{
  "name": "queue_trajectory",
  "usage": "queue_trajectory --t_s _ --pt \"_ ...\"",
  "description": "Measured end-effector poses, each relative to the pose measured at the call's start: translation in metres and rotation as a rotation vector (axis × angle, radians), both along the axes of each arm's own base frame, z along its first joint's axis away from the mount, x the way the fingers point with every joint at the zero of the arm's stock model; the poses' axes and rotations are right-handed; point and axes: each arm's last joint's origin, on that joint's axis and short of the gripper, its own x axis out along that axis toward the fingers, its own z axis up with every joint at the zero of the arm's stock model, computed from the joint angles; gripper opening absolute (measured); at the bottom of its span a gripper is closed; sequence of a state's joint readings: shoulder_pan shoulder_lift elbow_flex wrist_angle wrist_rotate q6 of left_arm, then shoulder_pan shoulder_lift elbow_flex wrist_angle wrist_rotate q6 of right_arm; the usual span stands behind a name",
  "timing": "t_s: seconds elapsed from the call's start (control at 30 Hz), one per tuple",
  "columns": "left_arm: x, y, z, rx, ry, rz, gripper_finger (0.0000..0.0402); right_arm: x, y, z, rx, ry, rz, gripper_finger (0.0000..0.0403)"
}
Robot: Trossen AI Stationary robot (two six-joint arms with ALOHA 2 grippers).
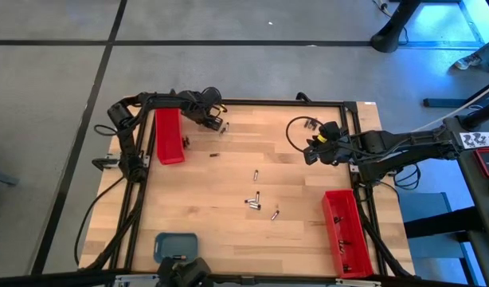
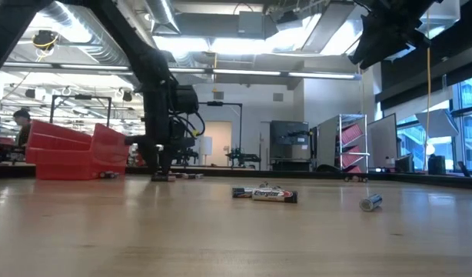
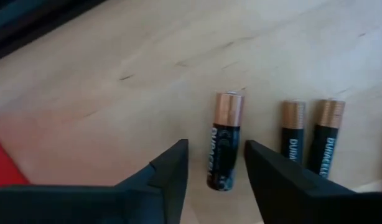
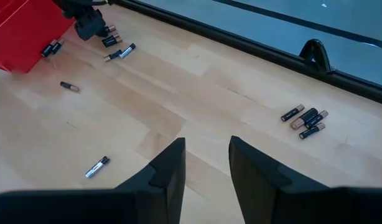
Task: Sort batteries
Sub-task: Put the large black battery into the blue bin
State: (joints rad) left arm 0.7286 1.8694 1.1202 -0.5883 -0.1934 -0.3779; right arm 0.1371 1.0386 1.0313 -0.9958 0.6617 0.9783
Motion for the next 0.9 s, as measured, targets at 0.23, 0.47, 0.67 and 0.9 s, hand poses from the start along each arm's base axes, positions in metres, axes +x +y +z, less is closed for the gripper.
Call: queue_trajectory --t_s 0.23,0.47,0.67,0.9 --pt "0.001 -0.001 -0.002 -0.011 0.011 -0.046 0.0037 0.0 0.0 0.0 0.0 -0.002 0.0 0.0122" --pt "-0.001 -0.006 0.014 -0.003 0.012 -0.06 0.0031 0.001 0.001 0.0 0.004 0.012 0.041 0.0122" --pt "0.009 -0.022 0.06 0.083 -0.143 -0.14 0.0031 0.014 0.005 0.009 -0.01 -0.051 0.234 0.0122" --pt "0.03 -0.072 0.119 0.112 -0.489 -0.535 0.0031 0.043 0.0 0.016 -0.1 -0.166 0.359 0.0122"
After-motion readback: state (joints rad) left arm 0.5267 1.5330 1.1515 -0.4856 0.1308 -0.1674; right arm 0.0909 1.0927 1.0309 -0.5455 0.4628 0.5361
